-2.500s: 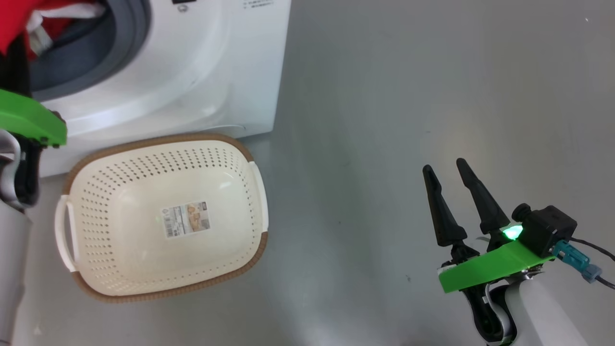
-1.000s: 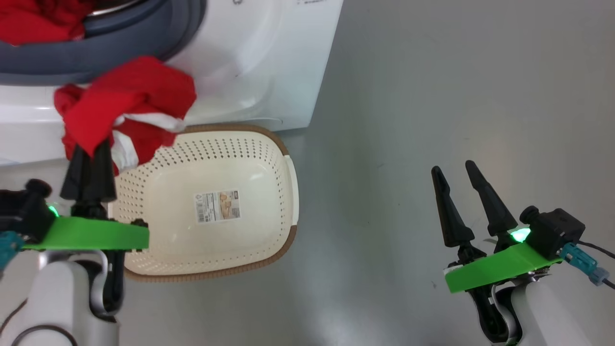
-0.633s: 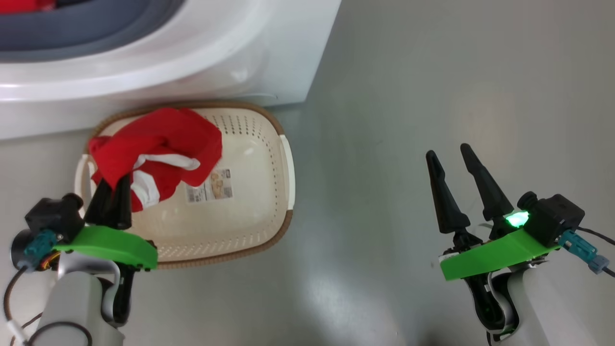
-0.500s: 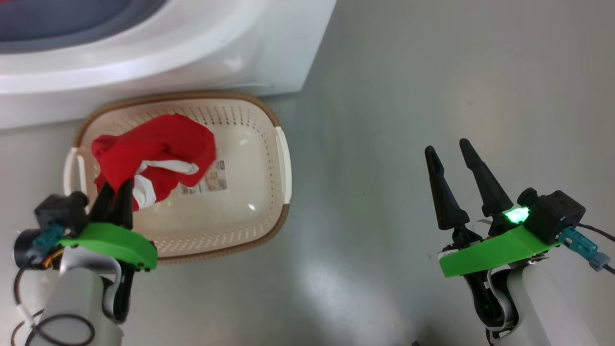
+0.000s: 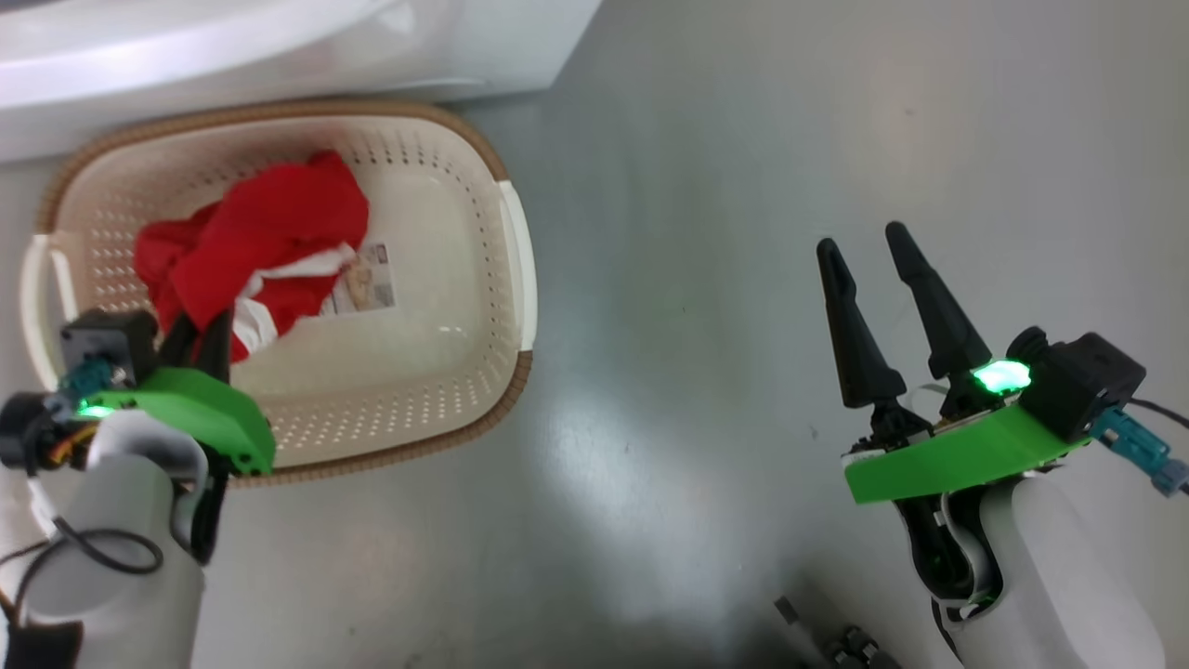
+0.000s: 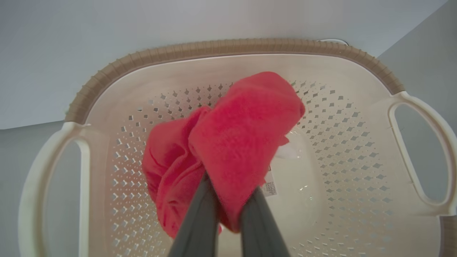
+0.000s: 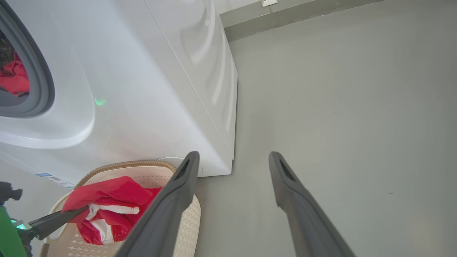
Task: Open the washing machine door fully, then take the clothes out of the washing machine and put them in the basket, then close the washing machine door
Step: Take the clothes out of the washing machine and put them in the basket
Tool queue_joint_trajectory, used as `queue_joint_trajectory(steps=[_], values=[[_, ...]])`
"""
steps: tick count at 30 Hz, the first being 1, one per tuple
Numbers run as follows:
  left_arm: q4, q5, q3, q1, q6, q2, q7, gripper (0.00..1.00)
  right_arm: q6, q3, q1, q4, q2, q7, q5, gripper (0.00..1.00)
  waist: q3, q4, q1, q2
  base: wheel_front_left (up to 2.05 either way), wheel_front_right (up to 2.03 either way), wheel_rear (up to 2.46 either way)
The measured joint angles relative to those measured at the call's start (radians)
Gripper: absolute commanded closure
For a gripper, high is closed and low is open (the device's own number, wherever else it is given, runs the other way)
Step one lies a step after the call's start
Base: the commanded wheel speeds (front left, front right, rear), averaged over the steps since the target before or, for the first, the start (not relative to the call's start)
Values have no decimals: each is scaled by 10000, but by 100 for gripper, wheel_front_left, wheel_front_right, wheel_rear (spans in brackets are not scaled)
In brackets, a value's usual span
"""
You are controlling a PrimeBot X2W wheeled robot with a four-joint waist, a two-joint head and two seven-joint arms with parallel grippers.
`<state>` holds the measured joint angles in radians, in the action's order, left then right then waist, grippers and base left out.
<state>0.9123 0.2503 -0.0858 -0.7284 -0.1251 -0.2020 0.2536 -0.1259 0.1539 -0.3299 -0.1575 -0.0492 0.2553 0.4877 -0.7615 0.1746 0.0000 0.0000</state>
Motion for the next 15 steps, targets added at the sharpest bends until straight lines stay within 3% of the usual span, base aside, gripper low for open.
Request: queue_joint_trajectory(steps=[4, 5, 6, 7, 8, 9, 10, 15], values=[[454, 2, -142, -419, 0, -127, 0, 100, 0, 29, -106, 84, 0, 0, 56, 0, -336, 109, 1, 0, 0, 0, 0], [548, 2, -174, -500, 0, -140, 0, 98, 0, 29, -135, 88, 0, 0, 56, 0, -407, 135, 0, 0, 0, 0, 0], [629, 2, -199, -573, 0, -150, 0, 89, 0, 27, -161, 100, 0, 0, 56, 0, -473, 161, 0, 0, 0, 0, 0], [700, 4, -217, -622, 0, -165, 0, 77, 0, 25, -182, 105, 0, 0, 56, 0, -527, 186, 0, 0, 0, 0, 0], [777, 10, -221, -673, 0, -180, 0, 57, 0, 25, -195, 113, 0, 0, 56, 0, -570, 211, 0, 0, 0, 0, 0], [834, 44, -221, -715, 0, -201, 0, 22, 0, 25, -211, 117, 0, 0, 56, 0, -605, 235, 0, 0, 0, 0, 0], [882, 61, -221, -755, 0, -215, 0, 0, 0, 17, -221, 127, 0, 0, 56, 0, -632, 252, 0, 1, 0, 0, 0], [995, 98, -203, -807, 0, -215, 0, 0, 0, -38, -225, 128, 0, 0, 56, 0, -626, 219, 1, 0, 0, 0, 0]])
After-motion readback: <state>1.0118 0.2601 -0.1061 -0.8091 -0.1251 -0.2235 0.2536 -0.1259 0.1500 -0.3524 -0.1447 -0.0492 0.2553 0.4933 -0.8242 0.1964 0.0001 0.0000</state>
